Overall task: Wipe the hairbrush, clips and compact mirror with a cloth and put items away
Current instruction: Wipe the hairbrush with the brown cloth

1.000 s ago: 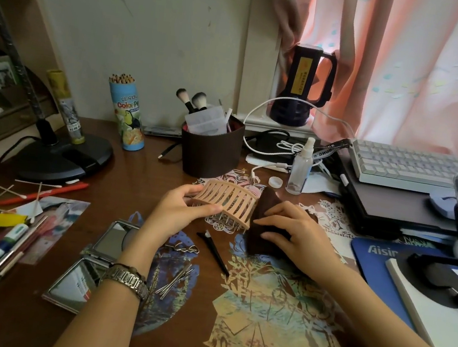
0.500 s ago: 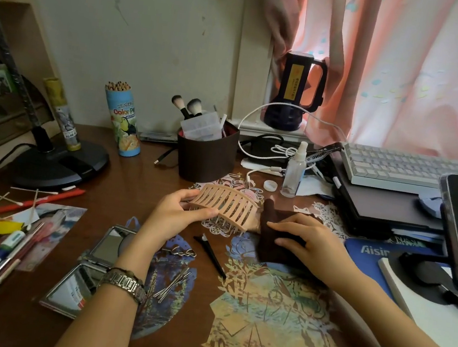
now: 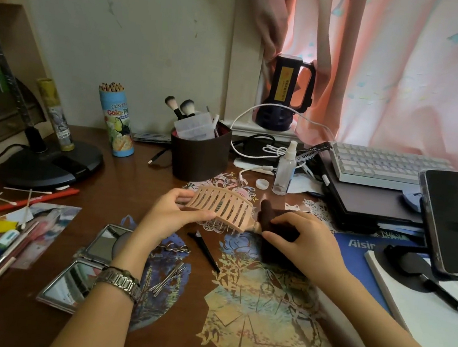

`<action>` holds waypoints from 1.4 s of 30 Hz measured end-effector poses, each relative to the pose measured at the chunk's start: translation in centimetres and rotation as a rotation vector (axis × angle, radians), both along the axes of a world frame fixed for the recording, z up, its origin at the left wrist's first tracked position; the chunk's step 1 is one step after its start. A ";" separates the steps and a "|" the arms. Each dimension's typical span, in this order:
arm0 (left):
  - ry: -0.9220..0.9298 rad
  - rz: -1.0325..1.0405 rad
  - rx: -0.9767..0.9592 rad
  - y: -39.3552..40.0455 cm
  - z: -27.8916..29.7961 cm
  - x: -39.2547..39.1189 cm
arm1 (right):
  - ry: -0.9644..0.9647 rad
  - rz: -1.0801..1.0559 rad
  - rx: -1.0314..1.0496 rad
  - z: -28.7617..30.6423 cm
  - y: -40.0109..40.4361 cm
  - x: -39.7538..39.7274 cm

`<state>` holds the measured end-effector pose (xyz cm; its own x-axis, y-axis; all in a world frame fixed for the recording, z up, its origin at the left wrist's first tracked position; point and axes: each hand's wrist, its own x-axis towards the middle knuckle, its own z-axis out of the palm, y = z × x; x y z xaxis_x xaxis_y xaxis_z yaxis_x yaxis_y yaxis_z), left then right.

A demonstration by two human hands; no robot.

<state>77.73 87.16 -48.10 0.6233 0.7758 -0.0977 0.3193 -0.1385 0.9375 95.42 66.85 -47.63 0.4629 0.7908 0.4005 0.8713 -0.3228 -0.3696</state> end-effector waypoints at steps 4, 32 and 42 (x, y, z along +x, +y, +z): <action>0.011 -0.011 0.019 -0.5 0.1 0.1 | -0.057 -0.063 0.053 0.0 0.4 -0.8; 0.009 -0.037 0.036 -1.0 0.3 0.3 | 0.307 -0.045 0.145 1.6 2.2 -3.0; 0.035 -0.022 0.033 -0.8 0.3 0.2 | 0.356 0.022 0.231 2.0 5.0 -4.6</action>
